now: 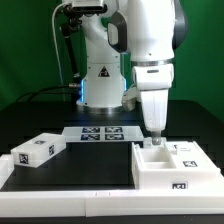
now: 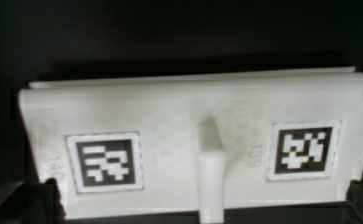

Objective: Assemble cabinet

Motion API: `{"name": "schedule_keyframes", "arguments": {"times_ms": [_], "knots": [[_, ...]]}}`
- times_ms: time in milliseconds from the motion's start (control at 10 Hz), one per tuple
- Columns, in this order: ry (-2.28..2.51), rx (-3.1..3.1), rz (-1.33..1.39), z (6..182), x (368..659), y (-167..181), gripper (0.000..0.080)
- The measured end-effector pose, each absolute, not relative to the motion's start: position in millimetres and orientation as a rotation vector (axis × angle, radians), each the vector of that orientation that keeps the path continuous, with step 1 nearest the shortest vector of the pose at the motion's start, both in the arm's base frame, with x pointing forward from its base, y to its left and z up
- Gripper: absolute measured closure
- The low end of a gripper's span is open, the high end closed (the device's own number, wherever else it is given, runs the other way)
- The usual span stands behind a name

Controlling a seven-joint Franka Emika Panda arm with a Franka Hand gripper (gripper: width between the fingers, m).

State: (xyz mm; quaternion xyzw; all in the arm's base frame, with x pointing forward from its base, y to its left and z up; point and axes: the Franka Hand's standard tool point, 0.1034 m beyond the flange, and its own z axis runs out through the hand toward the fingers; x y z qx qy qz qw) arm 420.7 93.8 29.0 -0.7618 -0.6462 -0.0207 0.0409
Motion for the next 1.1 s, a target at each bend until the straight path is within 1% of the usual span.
{"name": "schedule_keyframes", "arguments": {"times_ms": [400, 500, 600, 700, 800, 900, 1000, 1100], "knots": [[-1.965, -2.322, -0.054, 18.9, 415.0, 95.6, 0.0002], [-1.965, -2.322, -0.054, 18.8, 415.0, 95.6, 0.009], [-1.963, -2.321, -0.052, 17.7, 414.2, 95.8, 0.0229], [-1.96, -2.319, -0.048, 15.7, 412.8, 95.7, 0.0229], [-1.955, -2.317, -0.043, 13.2, 411.3, 95.7, 0.0411], [-1.952, -2.315, -0.04, 11.4, 411.0, 96.3, 0.0547], [-1.951, -2.312, -0.038, 10.1, 410.4, 96.6, 0.0547], [-1.953, -2.315, -0.045, 11.6, 411.9, 97.2, 0.0727]]}}
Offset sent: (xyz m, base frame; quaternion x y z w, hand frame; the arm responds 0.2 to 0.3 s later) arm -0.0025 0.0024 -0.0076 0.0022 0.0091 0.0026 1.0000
